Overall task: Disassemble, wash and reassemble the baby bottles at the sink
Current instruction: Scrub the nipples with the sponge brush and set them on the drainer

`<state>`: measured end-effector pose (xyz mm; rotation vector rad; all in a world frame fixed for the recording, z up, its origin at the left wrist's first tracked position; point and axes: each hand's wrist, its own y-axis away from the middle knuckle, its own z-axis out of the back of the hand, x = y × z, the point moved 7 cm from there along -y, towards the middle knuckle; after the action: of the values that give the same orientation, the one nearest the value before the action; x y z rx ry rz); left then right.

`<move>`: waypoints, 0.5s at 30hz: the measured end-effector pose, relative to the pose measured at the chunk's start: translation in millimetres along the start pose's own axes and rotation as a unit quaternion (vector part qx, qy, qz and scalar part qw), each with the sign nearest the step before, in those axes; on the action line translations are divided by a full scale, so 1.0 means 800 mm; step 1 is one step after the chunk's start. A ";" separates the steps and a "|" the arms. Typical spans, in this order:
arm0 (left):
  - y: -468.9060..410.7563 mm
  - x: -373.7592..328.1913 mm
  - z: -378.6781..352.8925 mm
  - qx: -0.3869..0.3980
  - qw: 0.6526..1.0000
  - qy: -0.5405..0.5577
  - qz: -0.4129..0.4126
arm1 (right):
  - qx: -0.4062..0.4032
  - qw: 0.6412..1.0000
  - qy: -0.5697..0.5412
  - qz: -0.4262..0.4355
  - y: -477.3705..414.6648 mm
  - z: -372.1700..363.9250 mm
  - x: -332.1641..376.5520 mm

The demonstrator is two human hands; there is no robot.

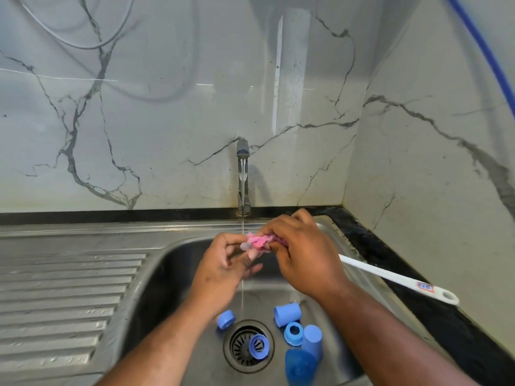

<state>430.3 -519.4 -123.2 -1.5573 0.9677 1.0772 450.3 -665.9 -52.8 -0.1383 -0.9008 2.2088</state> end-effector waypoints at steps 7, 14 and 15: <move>0.000 -0.001 0.000 0.009 1.000 -0.021 -0.020 | -0.034 0.998 -0.049 0.031 0.002 0.011 0.012; 0.004 0.008 -0.007 0.043 0.999 -0.014 0.009 | -0.024 0.998 0.038 -0.042 -0.002 0.002 -0.022; 0.005 0.011 -0.006 0.040 0.999 -0.022 0.023 | -0.025 0.997 0.036 -0.055 -0.002 0.003 -0.027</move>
<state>430.3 -525.3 -132.0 -1.4470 1.0083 1.0870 465.6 -681.2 -53.4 -0.1862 -0.9034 2.0668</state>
